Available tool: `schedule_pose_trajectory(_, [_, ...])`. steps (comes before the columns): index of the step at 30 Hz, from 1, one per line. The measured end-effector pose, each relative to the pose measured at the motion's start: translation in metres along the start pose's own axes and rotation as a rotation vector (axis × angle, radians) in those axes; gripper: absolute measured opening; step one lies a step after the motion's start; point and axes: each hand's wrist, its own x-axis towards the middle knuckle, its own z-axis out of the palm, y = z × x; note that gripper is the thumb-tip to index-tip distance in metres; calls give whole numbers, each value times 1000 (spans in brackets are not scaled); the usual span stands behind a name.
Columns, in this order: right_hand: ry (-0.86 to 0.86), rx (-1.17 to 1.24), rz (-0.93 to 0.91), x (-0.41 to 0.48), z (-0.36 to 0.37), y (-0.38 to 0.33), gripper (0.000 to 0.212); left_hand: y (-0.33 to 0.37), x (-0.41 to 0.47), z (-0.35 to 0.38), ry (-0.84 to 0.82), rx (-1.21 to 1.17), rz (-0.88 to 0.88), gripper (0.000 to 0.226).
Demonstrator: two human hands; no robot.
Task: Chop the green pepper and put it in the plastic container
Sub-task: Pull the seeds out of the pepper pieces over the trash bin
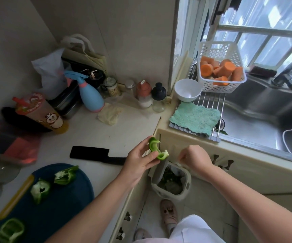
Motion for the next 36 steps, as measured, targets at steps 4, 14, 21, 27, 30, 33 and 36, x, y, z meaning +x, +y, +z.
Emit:
schedule_pose_trajectory(4, [3, 68, 39, 1, -3, 0, 44, -2, -5, -4, -21, 57, -7, 54])
schedule_pose_trajectory(14, [-82, 469, -125, -32, -52, -41, 22, -1, -11, 3, -16, 308, 92, 56])
schedule_pose_trajectory(21, [-122, 246, -105, -39, -58, -59, 16, 8, -20, 18, -83, 413, 97, 58])
schedule_pose_trajectory(27, [-190, 152, -60, -40, -59, -67, 16, 9, -25, 27, -115, 468, 95, 59])
schedule_pose_trajectory(30, [-194, 155, -51, -41, -56, -68, 17, 10, -26, 25, -116, 503, 82, 59])
schedule_pose_trajectory(33, [-202, 175, -53, -41, -54, -68, 15, 10, -28, 23, -104, 528, 73, 59])
schedule_pose_trajectory(36, [-205, 208, -35, -41, -54, -69, 15, 11, -28, 23, -89, 508, 78, 59])
